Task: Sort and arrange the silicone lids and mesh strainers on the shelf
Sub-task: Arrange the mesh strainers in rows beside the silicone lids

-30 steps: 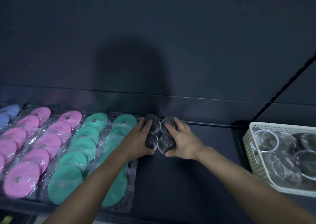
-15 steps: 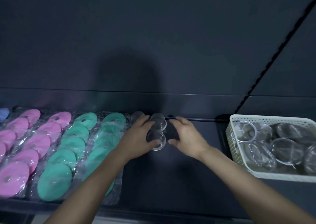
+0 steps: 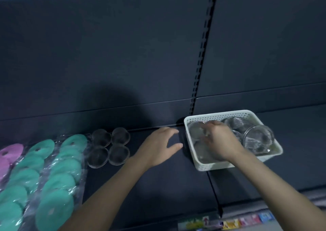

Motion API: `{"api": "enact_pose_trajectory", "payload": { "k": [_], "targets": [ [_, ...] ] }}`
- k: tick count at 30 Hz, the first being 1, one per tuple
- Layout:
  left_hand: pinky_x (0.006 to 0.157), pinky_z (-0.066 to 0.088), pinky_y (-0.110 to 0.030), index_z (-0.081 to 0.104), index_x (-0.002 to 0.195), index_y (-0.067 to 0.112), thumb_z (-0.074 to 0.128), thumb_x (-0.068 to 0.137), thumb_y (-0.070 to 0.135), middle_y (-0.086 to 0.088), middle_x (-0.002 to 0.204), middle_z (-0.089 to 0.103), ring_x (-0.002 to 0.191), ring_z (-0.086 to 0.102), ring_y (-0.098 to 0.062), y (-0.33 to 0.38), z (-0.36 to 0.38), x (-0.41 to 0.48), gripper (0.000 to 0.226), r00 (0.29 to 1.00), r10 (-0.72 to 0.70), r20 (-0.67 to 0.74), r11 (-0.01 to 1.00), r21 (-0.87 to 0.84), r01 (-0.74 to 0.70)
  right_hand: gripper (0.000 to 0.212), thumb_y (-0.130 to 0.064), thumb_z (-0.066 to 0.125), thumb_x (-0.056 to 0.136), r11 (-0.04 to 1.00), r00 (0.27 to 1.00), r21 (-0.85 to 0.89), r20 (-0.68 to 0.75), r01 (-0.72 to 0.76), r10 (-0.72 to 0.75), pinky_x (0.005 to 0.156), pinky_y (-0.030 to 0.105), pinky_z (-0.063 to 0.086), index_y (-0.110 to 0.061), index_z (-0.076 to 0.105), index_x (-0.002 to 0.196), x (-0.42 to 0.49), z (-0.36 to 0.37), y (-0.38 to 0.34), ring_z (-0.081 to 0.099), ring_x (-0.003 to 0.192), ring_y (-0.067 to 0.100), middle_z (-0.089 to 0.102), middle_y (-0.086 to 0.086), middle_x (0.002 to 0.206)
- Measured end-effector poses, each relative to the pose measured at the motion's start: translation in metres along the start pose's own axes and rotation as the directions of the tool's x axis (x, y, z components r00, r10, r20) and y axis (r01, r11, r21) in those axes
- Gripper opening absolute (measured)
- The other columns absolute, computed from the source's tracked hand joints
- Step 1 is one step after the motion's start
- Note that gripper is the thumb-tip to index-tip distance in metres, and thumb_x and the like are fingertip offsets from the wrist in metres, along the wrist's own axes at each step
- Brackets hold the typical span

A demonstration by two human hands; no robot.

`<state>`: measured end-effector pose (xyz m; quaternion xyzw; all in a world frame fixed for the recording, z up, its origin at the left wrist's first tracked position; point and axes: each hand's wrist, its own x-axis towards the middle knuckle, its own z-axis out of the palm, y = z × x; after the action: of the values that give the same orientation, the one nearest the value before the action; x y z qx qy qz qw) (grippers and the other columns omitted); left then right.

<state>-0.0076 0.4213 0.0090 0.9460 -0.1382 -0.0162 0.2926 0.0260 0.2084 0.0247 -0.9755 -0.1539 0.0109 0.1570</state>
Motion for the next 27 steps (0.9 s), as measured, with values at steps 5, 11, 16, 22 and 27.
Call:
{"api": "enact_pose_trajectory", "payload": {
  "k": [5, 11, 16, 22, 27],
  "targets": [
    [0.101, 0.039, -0.027, 0.054, 0.131, 0.018, 0.062, 0.088, 0.034, 0.003, 0.129, 0.054, 0.118, 0.050, -0.012, 0.035, 0.029, 0.033, 0.047, 0.995, 0.097, 0.033, 0.995, -0.018, -0.096, 0.044, -0.040, 0.059, 0.082, 0.979, 0.997, -0.201, 0.067, -0.020, 0.034, 0.104, 0.036, 0.033, -0.028, 0.058, 0.124, -0.010, -0.014, 0.052, 0.052, 0.116, 0.026, 0.060, 0.006, 0.120],
    [0.102, 0.038, -0.029, 0.051, 0.133, 0.010, 0.062, 0.088, 0.022, -0.003, 0.136, 0.048, 0.124, 0.046, -0.017, 0.046, 0.048, 0.065, 0.048, 0.991, 0.117, 0.057, 0.985, 0.124, -0.124, 0.047, -0.027, 0.057, 0.084, 0.884, 0.987, -0.457, 0.157, 0.101, -0.031, 0.108, 0.037, 0.025, -0.022, 0.046, 0.129, -0.011, -0.009, 0.076, 0.048, 0.120, 0.025, 0.055, 0.005, 0.125],
    [0.099, 0.040, -0.032, 0.053, 0.128, 0.007, 0.059, 0.087, 0.018, -0.006, 0.132, 0.050, 0.121, 0.047, -0.022, 0.046, 0.059, 0.081, 0.042, 0.989, 0.117, 0.091, 0.970, 0.203, -0.134, 0.048, -0.035, 0.060, 0.082, 0.982, 1.000, -0.190, 0.030, 0.012, -0.006, 0.094, 0.033, 0.040, -0.020, 0.050, 0.127, -0.001, -0.019, 0.086, 0.051, 0.113, 0.032, 0.056, 0.007, 0.120],
    [0.093, 0.040, -0.037, 0.045, 0.129, 0.011, 0.060, 0.083, 0.025, -0.006, 0.125, 0.049, 0.115, 0.045, -0.027, 0.050, 0.062, 0.107, 0.050, 0.998, 0.004, 0.060, 0.888, 0.458, -0.031, 0.065, -0.027, 0.070, 0.079, 0.983, 0.981, 0.116, -0.119, -0.139, 0.153, 0.103, 0.033, 0.038, -0.015, 0.043, 0.138, 0.010, -0.030, 0.097, 0.045, 0.124, 0.028, 0.050, 0.008, 0.133],
    [0.096, 0.030, -0.037, 0.039, 0.131, 0.019, 0.065, 0.081, 0.037, -0.003, 0.125, 0.044, 0.116, 0.039, -0.025, 0.050, 0.065, 0.115, 0.059, 0.996, -0.071, 0.046, 0.819, 0.573, 0.032, 0.065, -0.028, 0.071, 0.078, 0.958, 0.963, 0.240, -0.180, -0.155, 0.201, 0.102, 0.030, 0.038, -0.015, 0.046, 0.136, 0.011, -0.031, 0.097, 0.046, 0.124, 0.023, 0.050, 0.006, 0.135]
  ]
}}
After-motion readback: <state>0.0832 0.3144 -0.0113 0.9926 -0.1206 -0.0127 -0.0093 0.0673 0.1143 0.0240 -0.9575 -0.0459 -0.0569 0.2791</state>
